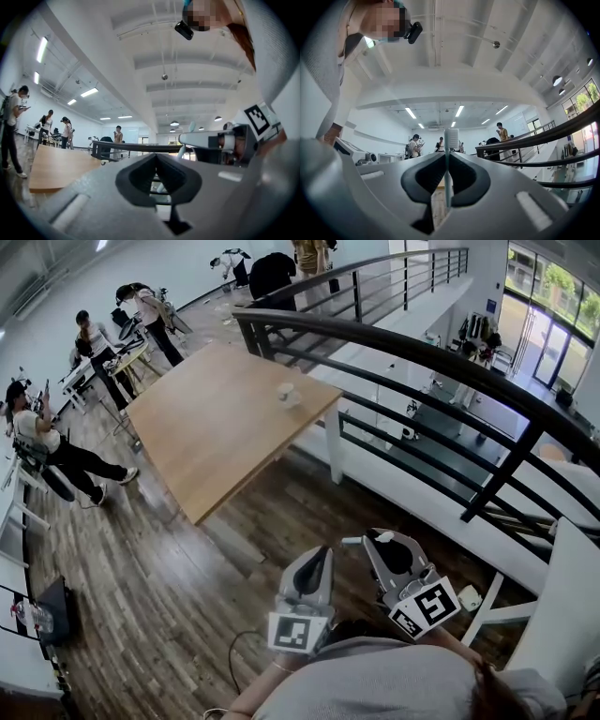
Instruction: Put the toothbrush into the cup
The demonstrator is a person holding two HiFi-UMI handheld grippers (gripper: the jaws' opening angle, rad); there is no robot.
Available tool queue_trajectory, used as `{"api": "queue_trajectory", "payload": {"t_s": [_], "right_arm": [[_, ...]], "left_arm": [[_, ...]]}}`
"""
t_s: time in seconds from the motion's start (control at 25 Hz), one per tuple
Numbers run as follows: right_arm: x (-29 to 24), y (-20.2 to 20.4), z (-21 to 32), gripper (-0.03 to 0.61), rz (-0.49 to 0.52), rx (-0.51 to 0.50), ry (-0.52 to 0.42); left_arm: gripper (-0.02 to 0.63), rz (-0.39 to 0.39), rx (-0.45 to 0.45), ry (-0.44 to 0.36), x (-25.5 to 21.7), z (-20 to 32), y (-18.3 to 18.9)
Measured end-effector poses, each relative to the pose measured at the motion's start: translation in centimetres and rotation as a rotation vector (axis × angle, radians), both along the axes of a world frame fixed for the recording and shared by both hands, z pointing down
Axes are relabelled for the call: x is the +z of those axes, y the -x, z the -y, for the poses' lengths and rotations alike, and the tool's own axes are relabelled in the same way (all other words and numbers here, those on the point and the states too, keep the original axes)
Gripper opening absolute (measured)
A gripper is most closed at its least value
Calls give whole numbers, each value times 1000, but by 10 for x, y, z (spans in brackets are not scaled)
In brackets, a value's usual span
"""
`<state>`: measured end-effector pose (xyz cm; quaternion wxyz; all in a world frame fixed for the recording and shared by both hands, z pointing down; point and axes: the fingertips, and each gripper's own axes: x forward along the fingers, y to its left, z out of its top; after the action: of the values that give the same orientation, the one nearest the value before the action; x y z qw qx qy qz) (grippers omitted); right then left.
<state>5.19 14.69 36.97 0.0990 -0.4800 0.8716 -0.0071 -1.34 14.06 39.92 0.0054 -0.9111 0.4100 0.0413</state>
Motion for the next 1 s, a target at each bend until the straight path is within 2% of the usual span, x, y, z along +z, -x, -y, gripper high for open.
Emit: {"api": "queue_trajectory", "payload": {"t_s": [0.16, 0.48, 0.8, 1.0], "right_arm": [[3, -10, -2, 25, -1, -11, 9], [-4, -6, 14, 25, -12, -53, -5], [-1, 7, 73, 25, -17, -75, -9], [-1, 9, 127, 25, -8, -54, -4]], "left_arm": [[5, 26, -23, 6, 6, -6, -5], [5, 18, -81, -11, 2, 13, 5], [5, 1, -111, -11, 4, 74, 19], [5, 1, -85, -6, 5, 131, 20]]}}
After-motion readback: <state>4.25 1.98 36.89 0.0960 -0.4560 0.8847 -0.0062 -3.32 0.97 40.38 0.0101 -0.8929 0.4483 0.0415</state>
